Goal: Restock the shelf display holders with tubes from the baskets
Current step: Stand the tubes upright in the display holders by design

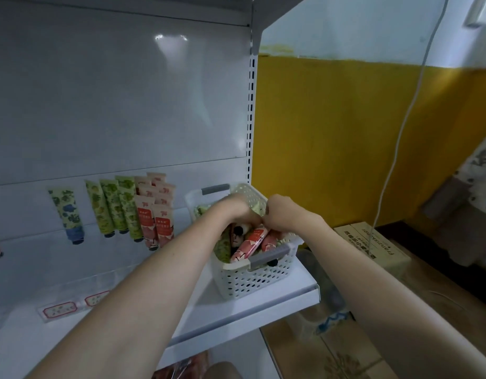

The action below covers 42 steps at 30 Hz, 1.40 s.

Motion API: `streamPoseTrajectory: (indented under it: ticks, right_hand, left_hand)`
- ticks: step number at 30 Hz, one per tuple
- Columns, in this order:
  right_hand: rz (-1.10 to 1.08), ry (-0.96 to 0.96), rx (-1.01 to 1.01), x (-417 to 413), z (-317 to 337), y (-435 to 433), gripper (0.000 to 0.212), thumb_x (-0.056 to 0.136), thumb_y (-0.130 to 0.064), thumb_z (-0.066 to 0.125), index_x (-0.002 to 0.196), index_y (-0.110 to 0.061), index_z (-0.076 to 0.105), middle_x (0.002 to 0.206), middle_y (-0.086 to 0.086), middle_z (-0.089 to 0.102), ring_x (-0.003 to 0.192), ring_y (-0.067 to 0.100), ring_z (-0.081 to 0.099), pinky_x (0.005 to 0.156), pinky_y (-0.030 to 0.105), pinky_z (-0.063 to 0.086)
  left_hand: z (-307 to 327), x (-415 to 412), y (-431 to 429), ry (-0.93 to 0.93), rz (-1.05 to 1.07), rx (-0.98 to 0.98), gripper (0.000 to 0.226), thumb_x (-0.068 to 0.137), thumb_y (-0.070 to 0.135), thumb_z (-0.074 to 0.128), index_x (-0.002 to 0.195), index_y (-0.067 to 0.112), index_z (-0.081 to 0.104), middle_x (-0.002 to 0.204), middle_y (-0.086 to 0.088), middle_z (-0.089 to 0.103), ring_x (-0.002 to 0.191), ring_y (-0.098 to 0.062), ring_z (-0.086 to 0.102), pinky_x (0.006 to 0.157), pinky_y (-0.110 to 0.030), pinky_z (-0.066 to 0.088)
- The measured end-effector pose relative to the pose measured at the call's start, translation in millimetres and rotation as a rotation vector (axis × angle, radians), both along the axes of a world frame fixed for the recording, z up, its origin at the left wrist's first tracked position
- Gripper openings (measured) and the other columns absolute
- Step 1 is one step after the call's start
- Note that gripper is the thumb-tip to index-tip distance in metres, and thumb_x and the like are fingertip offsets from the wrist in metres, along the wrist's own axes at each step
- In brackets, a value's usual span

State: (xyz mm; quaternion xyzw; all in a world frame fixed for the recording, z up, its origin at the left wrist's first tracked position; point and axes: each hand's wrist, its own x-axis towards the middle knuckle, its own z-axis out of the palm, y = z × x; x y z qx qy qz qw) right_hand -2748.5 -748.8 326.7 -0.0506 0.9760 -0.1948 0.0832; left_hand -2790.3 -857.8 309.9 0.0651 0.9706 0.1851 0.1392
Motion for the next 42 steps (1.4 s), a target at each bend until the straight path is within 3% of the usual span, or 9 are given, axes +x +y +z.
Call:
streamPoseTrajectory:
  ticks: [4, 9, 13, 15, 18, 23, 30, 35, 42]
  right_hand:
    - [-0.014, -0.091, -0.151, 4, 4, 9, 0.031, 0.092, -0.008, 0.052, 0.062, -0.006, 0.049, 0.031, -0.006, 0.051, 0.028, 0.005, 0.049, 0.035, 0.014, 0.042]
    - [0.010, -0.153, -0.326, 14, 7, 14, 0.021, 0.087, -0.016, 0.064, 0.078, 0.003, 0.065, 0.062, 0.007, 0.067, 0.044, 0.010, 0.056, 0.045, 0.015, 0.047]
    - [-0.001, -0.128, -0.610, 20, 15, 12, 0.017, 0.088, -0.016, 0.063, 0.091, 0.001, 0.060, 0.074, 0.012, 0.066, 0.048, 0.010, 0.060, 0.046, 0.017, 0.052]
    - [0.005, -0.030, -0.675, 23, 23, 10, 0.017, 0.089, -0.018, 0.061, 0.093, -0.002, 0.058, 0.077, 0.011, 0.065, 0.047, 0.009, 0.061, 0.046, 0.017, 0.052]
    - [0.003, 0.213, -0.704, 29, 33, 2, 0.018, 0.090, -0.023, 0.061, 0.093, -0.005, 0.058, 0.072, 0.006, 0.064, 0.044, 0.005, 0.058, 0.042, 0.018, 0.048]
    - [0.029, 0.476, -0.805, 41, 46, -27, 0.017, 0.090, -0.021, 0.060, 0.091, -0.005, 0.060, 0.063, 0.006, 0.062, 0.042, 0.005, 0.054, 0.047, 0.021, 0.050]
    - [0.163, 0.445, -0.781, 60, 44, -92, 0.015, 0.092, -0.018, 0.057, 0.090, -0.004, 0.062, 0.064, 0.006, 0.062, 0.047, 0.006, 0.056, 0.054, 0.021, 0.052]
    - [0.261, 0.411, -0.598, 64, 28, -130, 0.012, 0.093, -0.012, 0.055, 0.092, -0.003, 0.063, 0.078, 0.016, 0.067, 0.055, 0.012, 0.059, 0.058, 0.021, 0.053]
    - [0.288, 0.510, -0.365, 60, 6, -162, 0.022, 0.094, -0.010, 0.051, 0.099, 0.006, 0.064, 0.094, 0.019, 0.066, 0.084, 0.031, 0.062, 0.080, 0.039, 0.050]
  left_hand:
    - [-4, 2, 0, 0.017, 0.055, 0.118, 0.039, 0.065, 0.041, 0.071, 0.094, 0.018, 0.059, 0.089, -0.005, 0.061, 0.076, -0.015, 0.057, 0.059, -0.025, 0.046]
    - [3, 21, -10, 0.186, 0.296, 0.653, 0.018, 0.077, 0.014, 0.064, 0.085, 0.006, 0.050, 0.080, -0.007, 0.052, 0.065, -0.014, 0.051, 0.050, -0.024, 0.040]
    - [45, 59, -21, 0.458, 0.320, 1.106, 0.030, 0.071, 0.017, 0.068, 0.097, 0.007, 0.056, 0.093, -0.009, 0.061, 0.085, -0.024, 0.063, 0.072, -0.042, 0.057]
    - [62, 80, -33, 0.567, 0.271, 1.246, 0.012, 0.079, 0.007, 0.064, 0.083, 0.016, 0.057, 0.080, -0.002, 0.060, 0.075, -0.016, 0.060, 0.070, -0.032, 0.054]
    - [71, 112, -60, 0.624, 0.283, 1.291, 0.018, 0.081, 0.006, 0.065, 0.078, 0.021, 0.057, 0.069, 0.005, 0.054, 0.060, -0.005, 0.053, 0.051, -0.019, 0.046]
    - [45, 154, -112, 0.605, 0.457, 1.311, 0.011, 0.083, 0.025, 0.068, 0.074, 0.019, 0.063, 0.062, 0.007, 0.066, 0.062, -0.010, 0.062, 0.058, -0.023, 0.048]
    - [-15, 199, -174, 0.491, 0.764, 1.294, 0.012, 0.087, 0.025, 0.062, 0.079, 0.017, 0.058, 0.063, -0.002, 0.053, 0.054, -0.014, 0.049, 0.045, -0.024, 0.038]
    - [-42, 214, -193, 0.467, 0.837, 1.287, 0.011, 0.087, 0.022, 0.061, 0.080, 0.013, 0.059, 0.067, -0.006, 0.051, 0.062, -0.019, 0.048, 0.063, -0.033, 0.038]
    - [-55, 218, -198, 0.416, 0.847, 1.313, 0.013, 0.087, 0.024, 0.061, 0.078, 0.015, 0.056, 0.071, -0.007, 0.051, 0.064, -0.017, 0.048, 0.063, -0.032, 0.038]
